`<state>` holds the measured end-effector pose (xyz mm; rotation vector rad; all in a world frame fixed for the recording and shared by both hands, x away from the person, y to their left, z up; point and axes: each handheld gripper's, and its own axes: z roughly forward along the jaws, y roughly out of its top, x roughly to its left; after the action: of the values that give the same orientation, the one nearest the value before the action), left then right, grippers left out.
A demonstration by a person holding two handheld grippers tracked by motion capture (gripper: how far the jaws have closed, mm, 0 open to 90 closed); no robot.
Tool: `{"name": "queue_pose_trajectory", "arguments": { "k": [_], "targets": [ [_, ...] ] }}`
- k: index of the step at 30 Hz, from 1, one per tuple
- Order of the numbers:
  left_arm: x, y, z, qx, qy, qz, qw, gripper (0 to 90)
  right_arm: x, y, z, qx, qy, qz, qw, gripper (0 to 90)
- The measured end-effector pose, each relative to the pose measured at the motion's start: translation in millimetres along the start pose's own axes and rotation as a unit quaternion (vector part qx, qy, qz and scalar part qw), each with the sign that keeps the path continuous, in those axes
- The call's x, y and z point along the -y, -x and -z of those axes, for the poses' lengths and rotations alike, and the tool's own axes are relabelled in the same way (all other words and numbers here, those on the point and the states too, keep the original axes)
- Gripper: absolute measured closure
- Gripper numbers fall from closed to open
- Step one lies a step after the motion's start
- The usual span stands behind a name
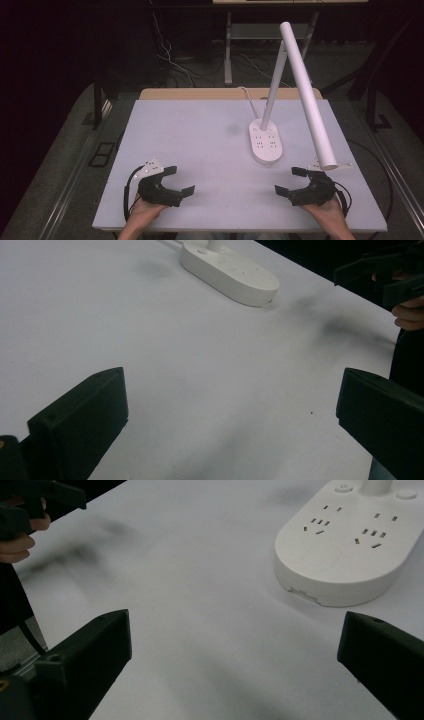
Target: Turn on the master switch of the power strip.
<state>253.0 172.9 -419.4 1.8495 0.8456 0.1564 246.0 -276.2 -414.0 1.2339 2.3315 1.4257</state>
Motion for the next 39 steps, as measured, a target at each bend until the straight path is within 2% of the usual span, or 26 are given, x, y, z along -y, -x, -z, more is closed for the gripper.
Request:
{"name": "queue_pose_trajectory", "arguments": {
  "k": [13,18,25,31,39],
  "targets": [
    [-3.9,2.2,-0.2,0.007,-0.016,-0.010,0.9998,0.0,1.8,-1.7,1.5,-0.003,-0.011,0.006,0.9999,0.5],
    [-6.3,4.4,-1.3,0.010,-0.021,-0.008,0.9997,0.0,2.1,-2.6,1.2,-0.003,-0.014,0.013,0.9998,0.5],
    [-12.6,3.7,-2.3,0.013,-0.030,-0.014,0.9994,0.0,2.4,-1.7,2.6,-0.001,-0.013,0.010,0.9999,0.5],
    [-15.8,2.1,-5.0,0.017,-0.036,-0.010,0.9992,0.0,3.0,-0.1,3.5,-0.002,-0.013,0.008,0.9999,0.5],
    [-27.3,1.9,-8.9,0.020,-0.041,-0.016,0.9988,0.0,3.2,0.3,3.9,-0.001,-0.014,0.007,0.9999,0.5]
  ]
}}
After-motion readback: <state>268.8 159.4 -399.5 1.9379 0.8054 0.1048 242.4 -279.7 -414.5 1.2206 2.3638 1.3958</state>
